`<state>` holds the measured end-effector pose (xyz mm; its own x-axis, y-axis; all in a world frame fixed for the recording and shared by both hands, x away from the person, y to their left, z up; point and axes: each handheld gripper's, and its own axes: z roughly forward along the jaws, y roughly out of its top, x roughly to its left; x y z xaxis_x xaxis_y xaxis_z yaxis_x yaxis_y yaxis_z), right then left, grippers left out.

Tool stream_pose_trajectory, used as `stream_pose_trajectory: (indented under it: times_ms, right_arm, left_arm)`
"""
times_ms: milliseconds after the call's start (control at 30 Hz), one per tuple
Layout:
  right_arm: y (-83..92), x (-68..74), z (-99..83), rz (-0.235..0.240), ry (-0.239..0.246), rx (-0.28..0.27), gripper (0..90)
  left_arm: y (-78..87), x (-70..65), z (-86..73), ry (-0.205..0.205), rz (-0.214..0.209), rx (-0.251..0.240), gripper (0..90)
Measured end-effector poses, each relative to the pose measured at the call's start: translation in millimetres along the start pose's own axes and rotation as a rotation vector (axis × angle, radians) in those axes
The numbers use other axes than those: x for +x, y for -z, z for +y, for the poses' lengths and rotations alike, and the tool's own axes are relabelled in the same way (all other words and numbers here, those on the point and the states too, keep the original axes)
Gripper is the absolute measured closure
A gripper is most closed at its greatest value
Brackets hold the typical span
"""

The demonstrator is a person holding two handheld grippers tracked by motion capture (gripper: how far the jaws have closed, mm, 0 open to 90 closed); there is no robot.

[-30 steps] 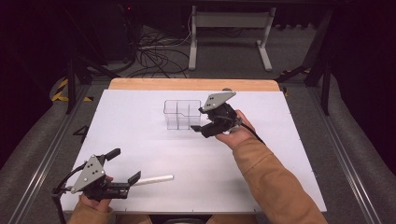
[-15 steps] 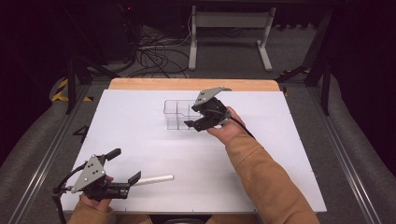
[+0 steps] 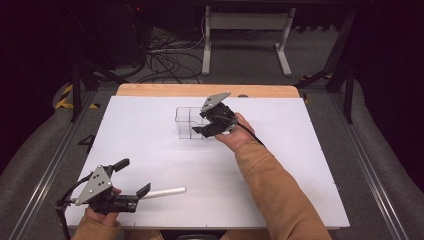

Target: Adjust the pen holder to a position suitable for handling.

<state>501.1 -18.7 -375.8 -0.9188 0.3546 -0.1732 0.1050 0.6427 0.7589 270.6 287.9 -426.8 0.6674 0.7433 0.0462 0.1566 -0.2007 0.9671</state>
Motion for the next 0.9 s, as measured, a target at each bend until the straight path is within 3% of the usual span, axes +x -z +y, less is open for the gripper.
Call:
stream_pose_trajectory:
  times_ms: [400, 567, 900]
  right_arm:
    - [-24.5, -1.8, 1.4, -0.016, 0.013, 0.063, 45.5]
    - [-34.7, -1.7, 2.9, -0.017, 0.024, 0.115, 47.6]
    - [-51.7, 4.3, 4.1, -0.011, 0.040, 0.152, 49.4]
  left_arm:
    - [0.3, 0.2, 0.0, -0.004, -0.002, 0.007, 1.9]
    - [2.4, 1.1, -0.3, -0.007, -0.002, 0.002, 1.9]
    - [3.4, 1.7, -1.3, 0.004, 0.000, -0.002, 2.0]
